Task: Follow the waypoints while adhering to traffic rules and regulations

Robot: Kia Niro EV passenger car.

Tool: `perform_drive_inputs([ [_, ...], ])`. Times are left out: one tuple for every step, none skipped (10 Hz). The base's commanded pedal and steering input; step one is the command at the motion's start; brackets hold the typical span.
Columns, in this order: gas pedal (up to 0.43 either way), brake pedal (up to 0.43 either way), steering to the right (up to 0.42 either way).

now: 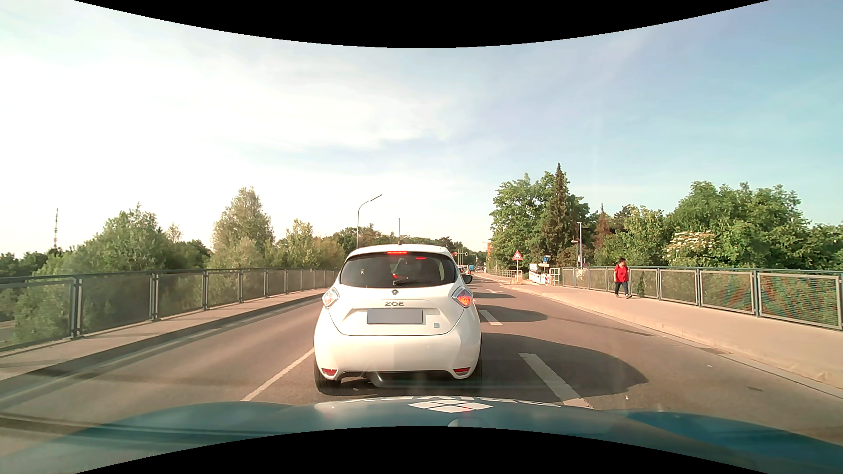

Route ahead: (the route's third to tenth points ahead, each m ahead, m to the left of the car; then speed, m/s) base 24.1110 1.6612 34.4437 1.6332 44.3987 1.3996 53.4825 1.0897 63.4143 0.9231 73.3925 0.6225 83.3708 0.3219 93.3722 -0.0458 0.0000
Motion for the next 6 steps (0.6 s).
perform_drive_inputs([
  [0.0,0.262,-0.002],
  [0.0,0.262,-0.002],
  [0.0,0.262,-0.002],
  [0.0,0.262,-0.002],
  [0.0,0.262,-0.002],
  [0.0,0.262,-0.002],
])
